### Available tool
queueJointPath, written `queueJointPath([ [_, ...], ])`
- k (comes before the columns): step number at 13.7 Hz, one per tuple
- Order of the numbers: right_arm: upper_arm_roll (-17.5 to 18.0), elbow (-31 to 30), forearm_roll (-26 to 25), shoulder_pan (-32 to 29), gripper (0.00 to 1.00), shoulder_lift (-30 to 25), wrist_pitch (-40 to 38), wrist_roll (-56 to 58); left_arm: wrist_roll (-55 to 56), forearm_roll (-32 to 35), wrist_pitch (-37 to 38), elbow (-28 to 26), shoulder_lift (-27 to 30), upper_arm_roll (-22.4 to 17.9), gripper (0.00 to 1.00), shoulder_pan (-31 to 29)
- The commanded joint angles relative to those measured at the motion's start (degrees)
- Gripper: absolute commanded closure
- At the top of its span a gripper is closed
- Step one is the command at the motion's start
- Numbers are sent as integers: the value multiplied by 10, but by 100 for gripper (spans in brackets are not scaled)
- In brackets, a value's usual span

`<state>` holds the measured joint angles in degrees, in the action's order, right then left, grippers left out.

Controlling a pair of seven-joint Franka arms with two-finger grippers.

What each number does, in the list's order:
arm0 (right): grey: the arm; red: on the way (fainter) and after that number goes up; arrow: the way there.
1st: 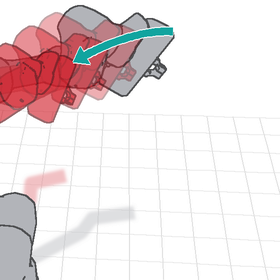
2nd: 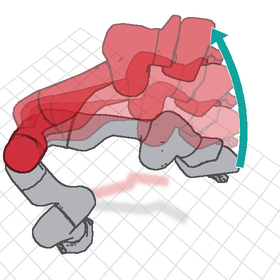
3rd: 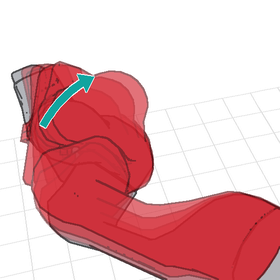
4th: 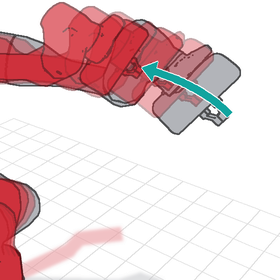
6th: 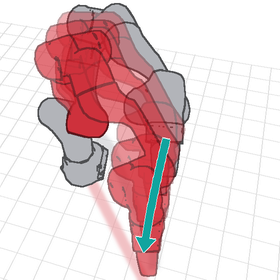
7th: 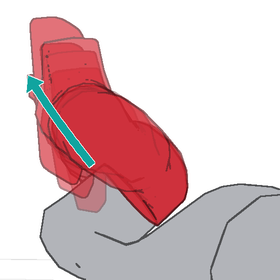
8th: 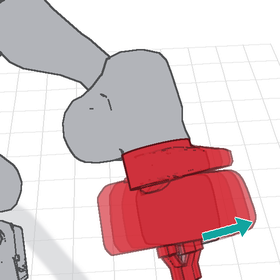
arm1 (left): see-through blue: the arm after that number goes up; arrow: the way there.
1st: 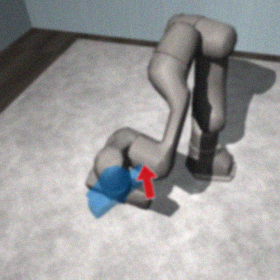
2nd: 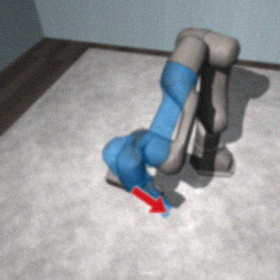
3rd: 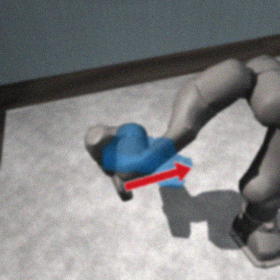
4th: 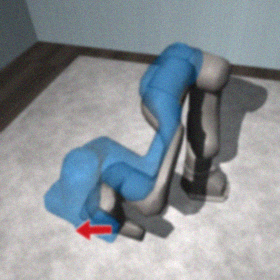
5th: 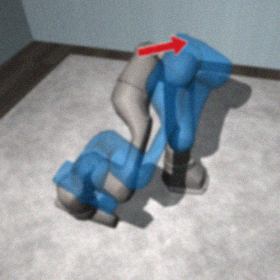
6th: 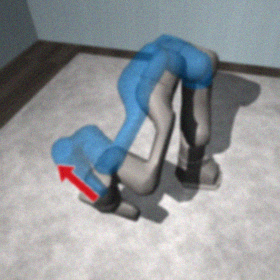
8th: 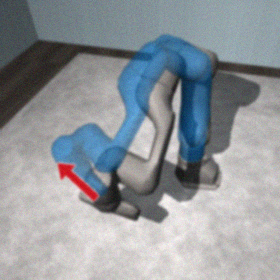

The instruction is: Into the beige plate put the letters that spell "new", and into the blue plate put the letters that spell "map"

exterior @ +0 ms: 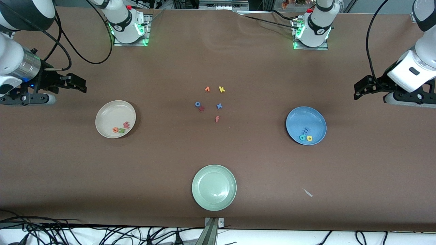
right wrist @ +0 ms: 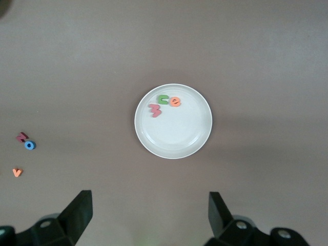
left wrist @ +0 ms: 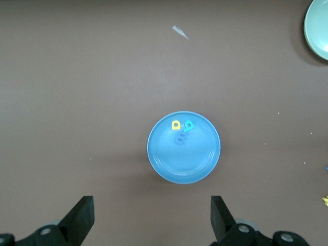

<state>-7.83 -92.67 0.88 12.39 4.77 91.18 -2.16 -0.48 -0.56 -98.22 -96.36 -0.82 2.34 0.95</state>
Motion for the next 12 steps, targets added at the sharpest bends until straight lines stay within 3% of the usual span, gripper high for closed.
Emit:
queueJointPath([
  [1, 3, 6, -10, 1, 0, 0, -8, -8, 4, -20, 32, 5, 17, -2, 0, -3],
  [4, 3, 6, -10, 1, 0, 0, -9, -8, 7, -22, 66, 39, 0, -2, 0, 1],
  [12, 3, 4, -10, 1, 0, 0, -9, -7, 34, -23, 66, 42, -8, -1, 0, 5],
])
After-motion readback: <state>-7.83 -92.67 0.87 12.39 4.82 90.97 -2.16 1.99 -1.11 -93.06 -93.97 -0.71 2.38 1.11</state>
